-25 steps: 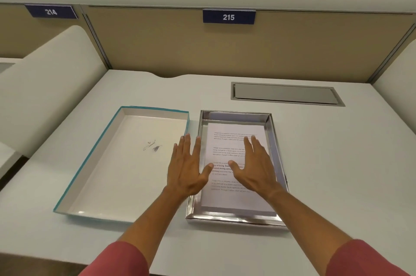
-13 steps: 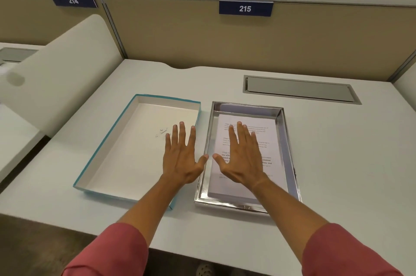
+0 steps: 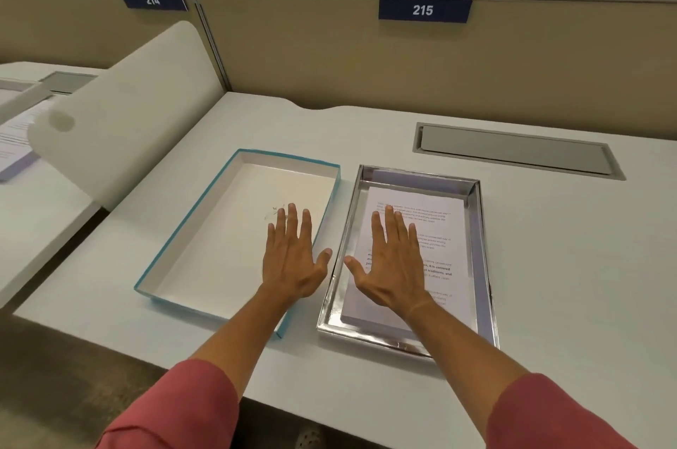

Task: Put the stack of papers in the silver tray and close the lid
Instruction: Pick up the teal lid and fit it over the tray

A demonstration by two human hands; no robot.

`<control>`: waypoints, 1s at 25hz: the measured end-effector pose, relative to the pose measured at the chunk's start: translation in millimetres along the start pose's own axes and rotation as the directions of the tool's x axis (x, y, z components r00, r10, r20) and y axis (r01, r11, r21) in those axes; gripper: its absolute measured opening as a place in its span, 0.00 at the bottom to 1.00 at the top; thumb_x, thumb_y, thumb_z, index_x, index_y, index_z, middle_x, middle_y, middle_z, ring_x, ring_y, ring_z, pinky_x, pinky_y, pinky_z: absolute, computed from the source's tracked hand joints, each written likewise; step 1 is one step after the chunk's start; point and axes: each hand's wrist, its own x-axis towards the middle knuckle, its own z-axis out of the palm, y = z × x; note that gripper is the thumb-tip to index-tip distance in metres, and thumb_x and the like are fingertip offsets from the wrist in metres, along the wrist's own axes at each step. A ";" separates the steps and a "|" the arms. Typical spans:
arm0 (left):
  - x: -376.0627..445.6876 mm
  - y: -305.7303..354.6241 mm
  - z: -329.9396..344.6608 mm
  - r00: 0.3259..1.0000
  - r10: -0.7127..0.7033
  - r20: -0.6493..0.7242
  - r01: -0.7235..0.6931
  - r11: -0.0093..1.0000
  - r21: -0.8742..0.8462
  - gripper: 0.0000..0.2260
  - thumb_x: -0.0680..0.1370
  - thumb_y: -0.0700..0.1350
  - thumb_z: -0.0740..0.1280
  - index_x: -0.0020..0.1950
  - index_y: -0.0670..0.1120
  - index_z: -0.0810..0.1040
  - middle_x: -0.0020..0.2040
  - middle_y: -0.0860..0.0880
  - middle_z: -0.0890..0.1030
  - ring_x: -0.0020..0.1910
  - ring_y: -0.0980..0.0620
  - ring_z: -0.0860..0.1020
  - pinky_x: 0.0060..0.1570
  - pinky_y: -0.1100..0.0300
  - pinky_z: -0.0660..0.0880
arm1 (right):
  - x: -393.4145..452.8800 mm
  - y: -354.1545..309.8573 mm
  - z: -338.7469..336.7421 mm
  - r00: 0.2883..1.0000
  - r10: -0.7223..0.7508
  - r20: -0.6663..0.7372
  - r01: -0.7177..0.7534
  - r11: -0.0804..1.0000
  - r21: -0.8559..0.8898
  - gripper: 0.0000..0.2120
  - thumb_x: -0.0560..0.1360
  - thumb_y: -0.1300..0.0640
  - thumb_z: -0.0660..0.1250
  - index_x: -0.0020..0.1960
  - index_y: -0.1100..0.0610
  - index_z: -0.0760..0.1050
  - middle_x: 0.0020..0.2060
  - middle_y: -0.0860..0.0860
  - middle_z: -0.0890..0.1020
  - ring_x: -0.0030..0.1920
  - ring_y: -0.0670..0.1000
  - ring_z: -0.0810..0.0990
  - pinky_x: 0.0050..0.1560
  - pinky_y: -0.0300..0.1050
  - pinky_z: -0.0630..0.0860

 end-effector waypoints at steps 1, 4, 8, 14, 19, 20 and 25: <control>3.4 -1.8 0.3 1.000 -0.007 0.024 0.007 1.000 -0.008 0.39 0.75 0.65 0.46 0.79 0.47 0.41 0.80 0.43 0.38 0.79 0.43 0.38 0.76 0.46 0.38 | 2.0 -2.1 0.8 1.000 0.005 -0.008 -0.005 1.000 0.005 0.46 0.72 0.29 0.50 0.79 0.54 0.42 0.79 0.55 0.42 0.78 0.57 0.39 0.76 0.57 0.36; 12.6 -4.9 0.4 0.994 -0.018 0.104 0.021 0.999 -0.029 0.35 0.79 0.62 0.53 0.79 0.45 0.48 0.81 0.42 0.45 0.80 0.42 0.45 0.76 0.47 0.46 | 7.6 -11.1 2.4 0.999 0.033 -0.027 -0.033 0.999 0.018 0.45 0.72 0.30 0.51 0.79 0.55 0.43 0.79 0.56 0.43 0.78 0.57 0.40 0.77 0.57 0.38; 25.9 -12.3 4.4 0.999 0.007 0.049 0.000 0.990 -0.140 0.19 0.77 0.52 0.63 0.63 0.44 0.74 0.64 0.43 0.75 0.64 0.43 0.73 0.60 0.50 0.74 | 10.1 -26.8 5.7 0.994 0.100 -0.035 -0.099 0.995 0.030 0.45 0.73 0.32 0.53 0.79 0.55 0.43 0.79 0.57 0.44 0.79 0.57 0.41 0.77 0.55 0.37; 36.2 -22.9 -4.9 0.998 0.026 0.062 -0.008 0.959 -0.284 0.07 0.73 0.42 0.65 0.42 0.39 0.80 0.36 0.44 0.81 0.37 0.45 0.81 0.41 0.53 0.81 | 13.4 -41.8 9.1 0.981 0.187 -0.042 -0.186 0.982 0.030 0.45 0.72 0.32 0.53 0.79 0.55 0.44 0.79 0.56 0.45 0.79 0.56 0.42 0.75 0.53 0.36; 43.6 -34.4 -65.7 0.991 0.026 -0.129 -0.084 0.878 -0.471 0.07 0.73 0.39 0.68 0.38 0.37 0.81 0.34 0.41 0.82 0.32 0.47 0.79 0.38 0.56 0.79 | 23.4 -53.3 -4.1 0.975 0.221 -0.037 -0.217 0.972 0.089 0.44 0.71 0.31 0.49 0.79 0.53 0.41 0.79 0.53 0.43 0.79 0.54 0.41 0.76 0.52 0.37; 45.8 -36.5 -85.1 0.986 -0.008 -0.167 -0.080 0.854 -0.515 0.07 0.72 0.39 0.68 0.38 0.37 0.82 0.34 0.42 0.82 0.32 0.48 0.79 0.35 0.60 0.77 | 26.7 -55.8 -7.9 0.974 0.223 -0.042 -0.217 0.969 0.116 0.44 0.71 0.31 0.49 0.79 0.53 0.42 0.79 0.52 0.44 0.79 0.54 0.42 0.77 0.52 0.38; 57.6 -50.4 -172.0 0.966 -0.203 -0.157 0.000 0.611 -0.792 0.03 0.73 0.42 0.71 0.40 0.44 0.82 0.39 0.50 0.82 0.38 0.53 0.79 0.39 0.61 0.77 | 42.2 -72.6 -30.2 0.969 0.246 -0.035 -0.222 0.921 0.320 0.40 0.75 0.36 0.57 0.79 0.54 0.48 0.79 0.52 0.52 0.79 0.54 0.50 0.77 0.52 0.48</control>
